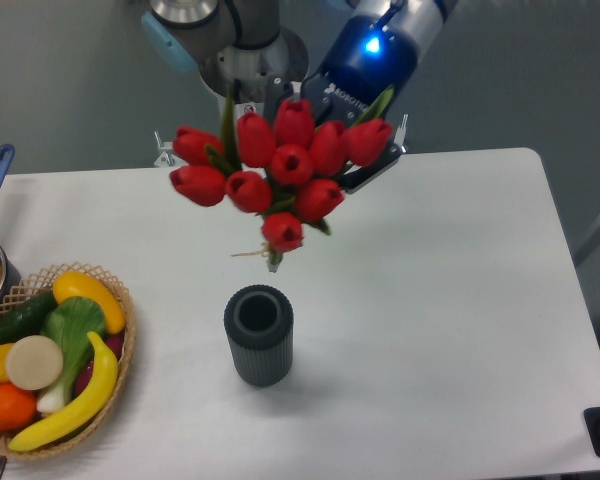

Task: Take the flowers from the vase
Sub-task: 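Carry the held tulips away from the vase, over the bare table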

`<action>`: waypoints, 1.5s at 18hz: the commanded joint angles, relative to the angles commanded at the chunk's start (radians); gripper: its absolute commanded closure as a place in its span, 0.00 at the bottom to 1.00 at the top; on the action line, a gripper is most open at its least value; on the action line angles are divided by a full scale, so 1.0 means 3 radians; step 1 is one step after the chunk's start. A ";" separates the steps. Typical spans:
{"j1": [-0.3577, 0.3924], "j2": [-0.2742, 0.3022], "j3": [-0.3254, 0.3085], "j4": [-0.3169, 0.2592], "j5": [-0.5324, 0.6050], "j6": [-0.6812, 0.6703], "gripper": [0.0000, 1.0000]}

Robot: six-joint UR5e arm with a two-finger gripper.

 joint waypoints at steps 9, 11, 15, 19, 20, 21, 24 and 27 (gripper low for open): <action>0.0511 -0.0158 -0.0076 0.0005 -0.0015 0.0613 0.57; 0.0578 -0.0209 -0.0107 0.0005 -0.0066 0.0624 0.57; 0.0696 -0.0205 -0.0199 0.0005 -0.0067 0.0629 0.57; 0.0732 -0.0210 -0.0255 0.0005 -0.0072 0.0634 0.57; 0.0732 -0.0210 -0.0271 0.0010 -0.0072 0.0639 0.57; 0.0732 -0.0210 -0.0276 0.0010 -0.0072 0.0639 0.57; 0.0732 -0.0210 -0.0302 0.0015 -0.0072 0.0639 0.57; 0.0716 -0.0210 -0.0312 0.0020 -0.0077 0.0639 0.57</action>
